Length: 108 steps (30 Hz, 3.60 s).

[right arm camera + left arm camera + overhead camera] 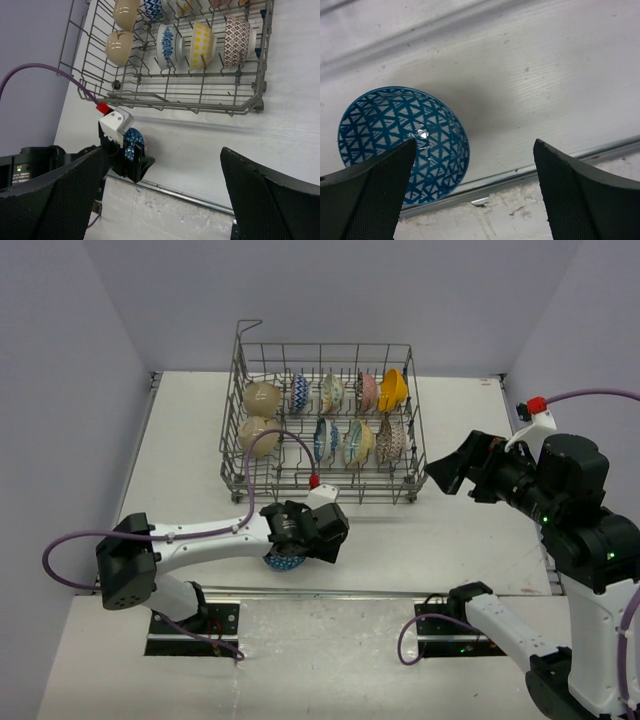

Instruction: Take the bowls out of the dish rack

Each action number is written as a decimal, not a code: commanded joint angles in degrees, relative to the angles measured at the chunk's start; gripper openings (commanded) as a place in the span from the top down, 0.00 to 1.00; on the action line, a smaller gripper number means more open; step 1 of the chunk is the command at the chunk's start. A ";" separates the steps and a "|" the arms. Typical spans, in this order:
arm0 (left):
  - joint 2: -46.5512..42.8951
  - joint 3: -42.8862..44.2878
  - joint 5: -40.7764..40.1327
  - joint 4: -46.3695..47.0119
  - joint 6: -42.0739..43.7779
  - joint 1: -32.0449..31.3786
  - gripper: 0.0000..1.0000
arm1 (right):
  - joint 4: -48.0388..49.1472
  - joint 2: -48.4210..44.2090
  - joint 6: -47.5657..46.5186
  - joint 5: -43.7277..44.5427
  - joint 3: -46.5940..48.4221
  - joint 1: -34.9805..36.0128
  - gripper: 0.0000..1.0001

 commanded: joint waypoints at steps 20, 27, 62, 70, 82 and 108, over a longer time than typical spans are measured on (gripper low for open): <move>19.07 57.49 33.68 -4.90 15.95 30.66 0.00 | 1.90 2.85 -1.64 0.97 3.89 -0.04 0.01; 25.33 55.03 48.39 3.72 13.93 40.42 0.00 | 4.27 -1.63 -0.59 -2.80 -2.35 -0.04 0.01; 32.36 35.70 60.09 28.33 2.42 43.69 0.61 | 6.04 -4.89 -2.96 -8.96 -2.36 -0.04 0.01; 33.95 36.40 60.70 28.77 2.06 43.86 0.80 | 5.94 -4.89 -3.58 -8.52 -2.45 -0.13 0.01; 32.63 34.90 61.67 30.09 1.62 44.83 1.00 | 6.56 -3.31 -4.19 -7.65 -2.27 -0.04 0.01; 22.08 34.20 66.94 36.16 -5.67 47.38 1.00 | 7.44 -2.95 -3.23 -7.82 -1.39 -0.04 0.01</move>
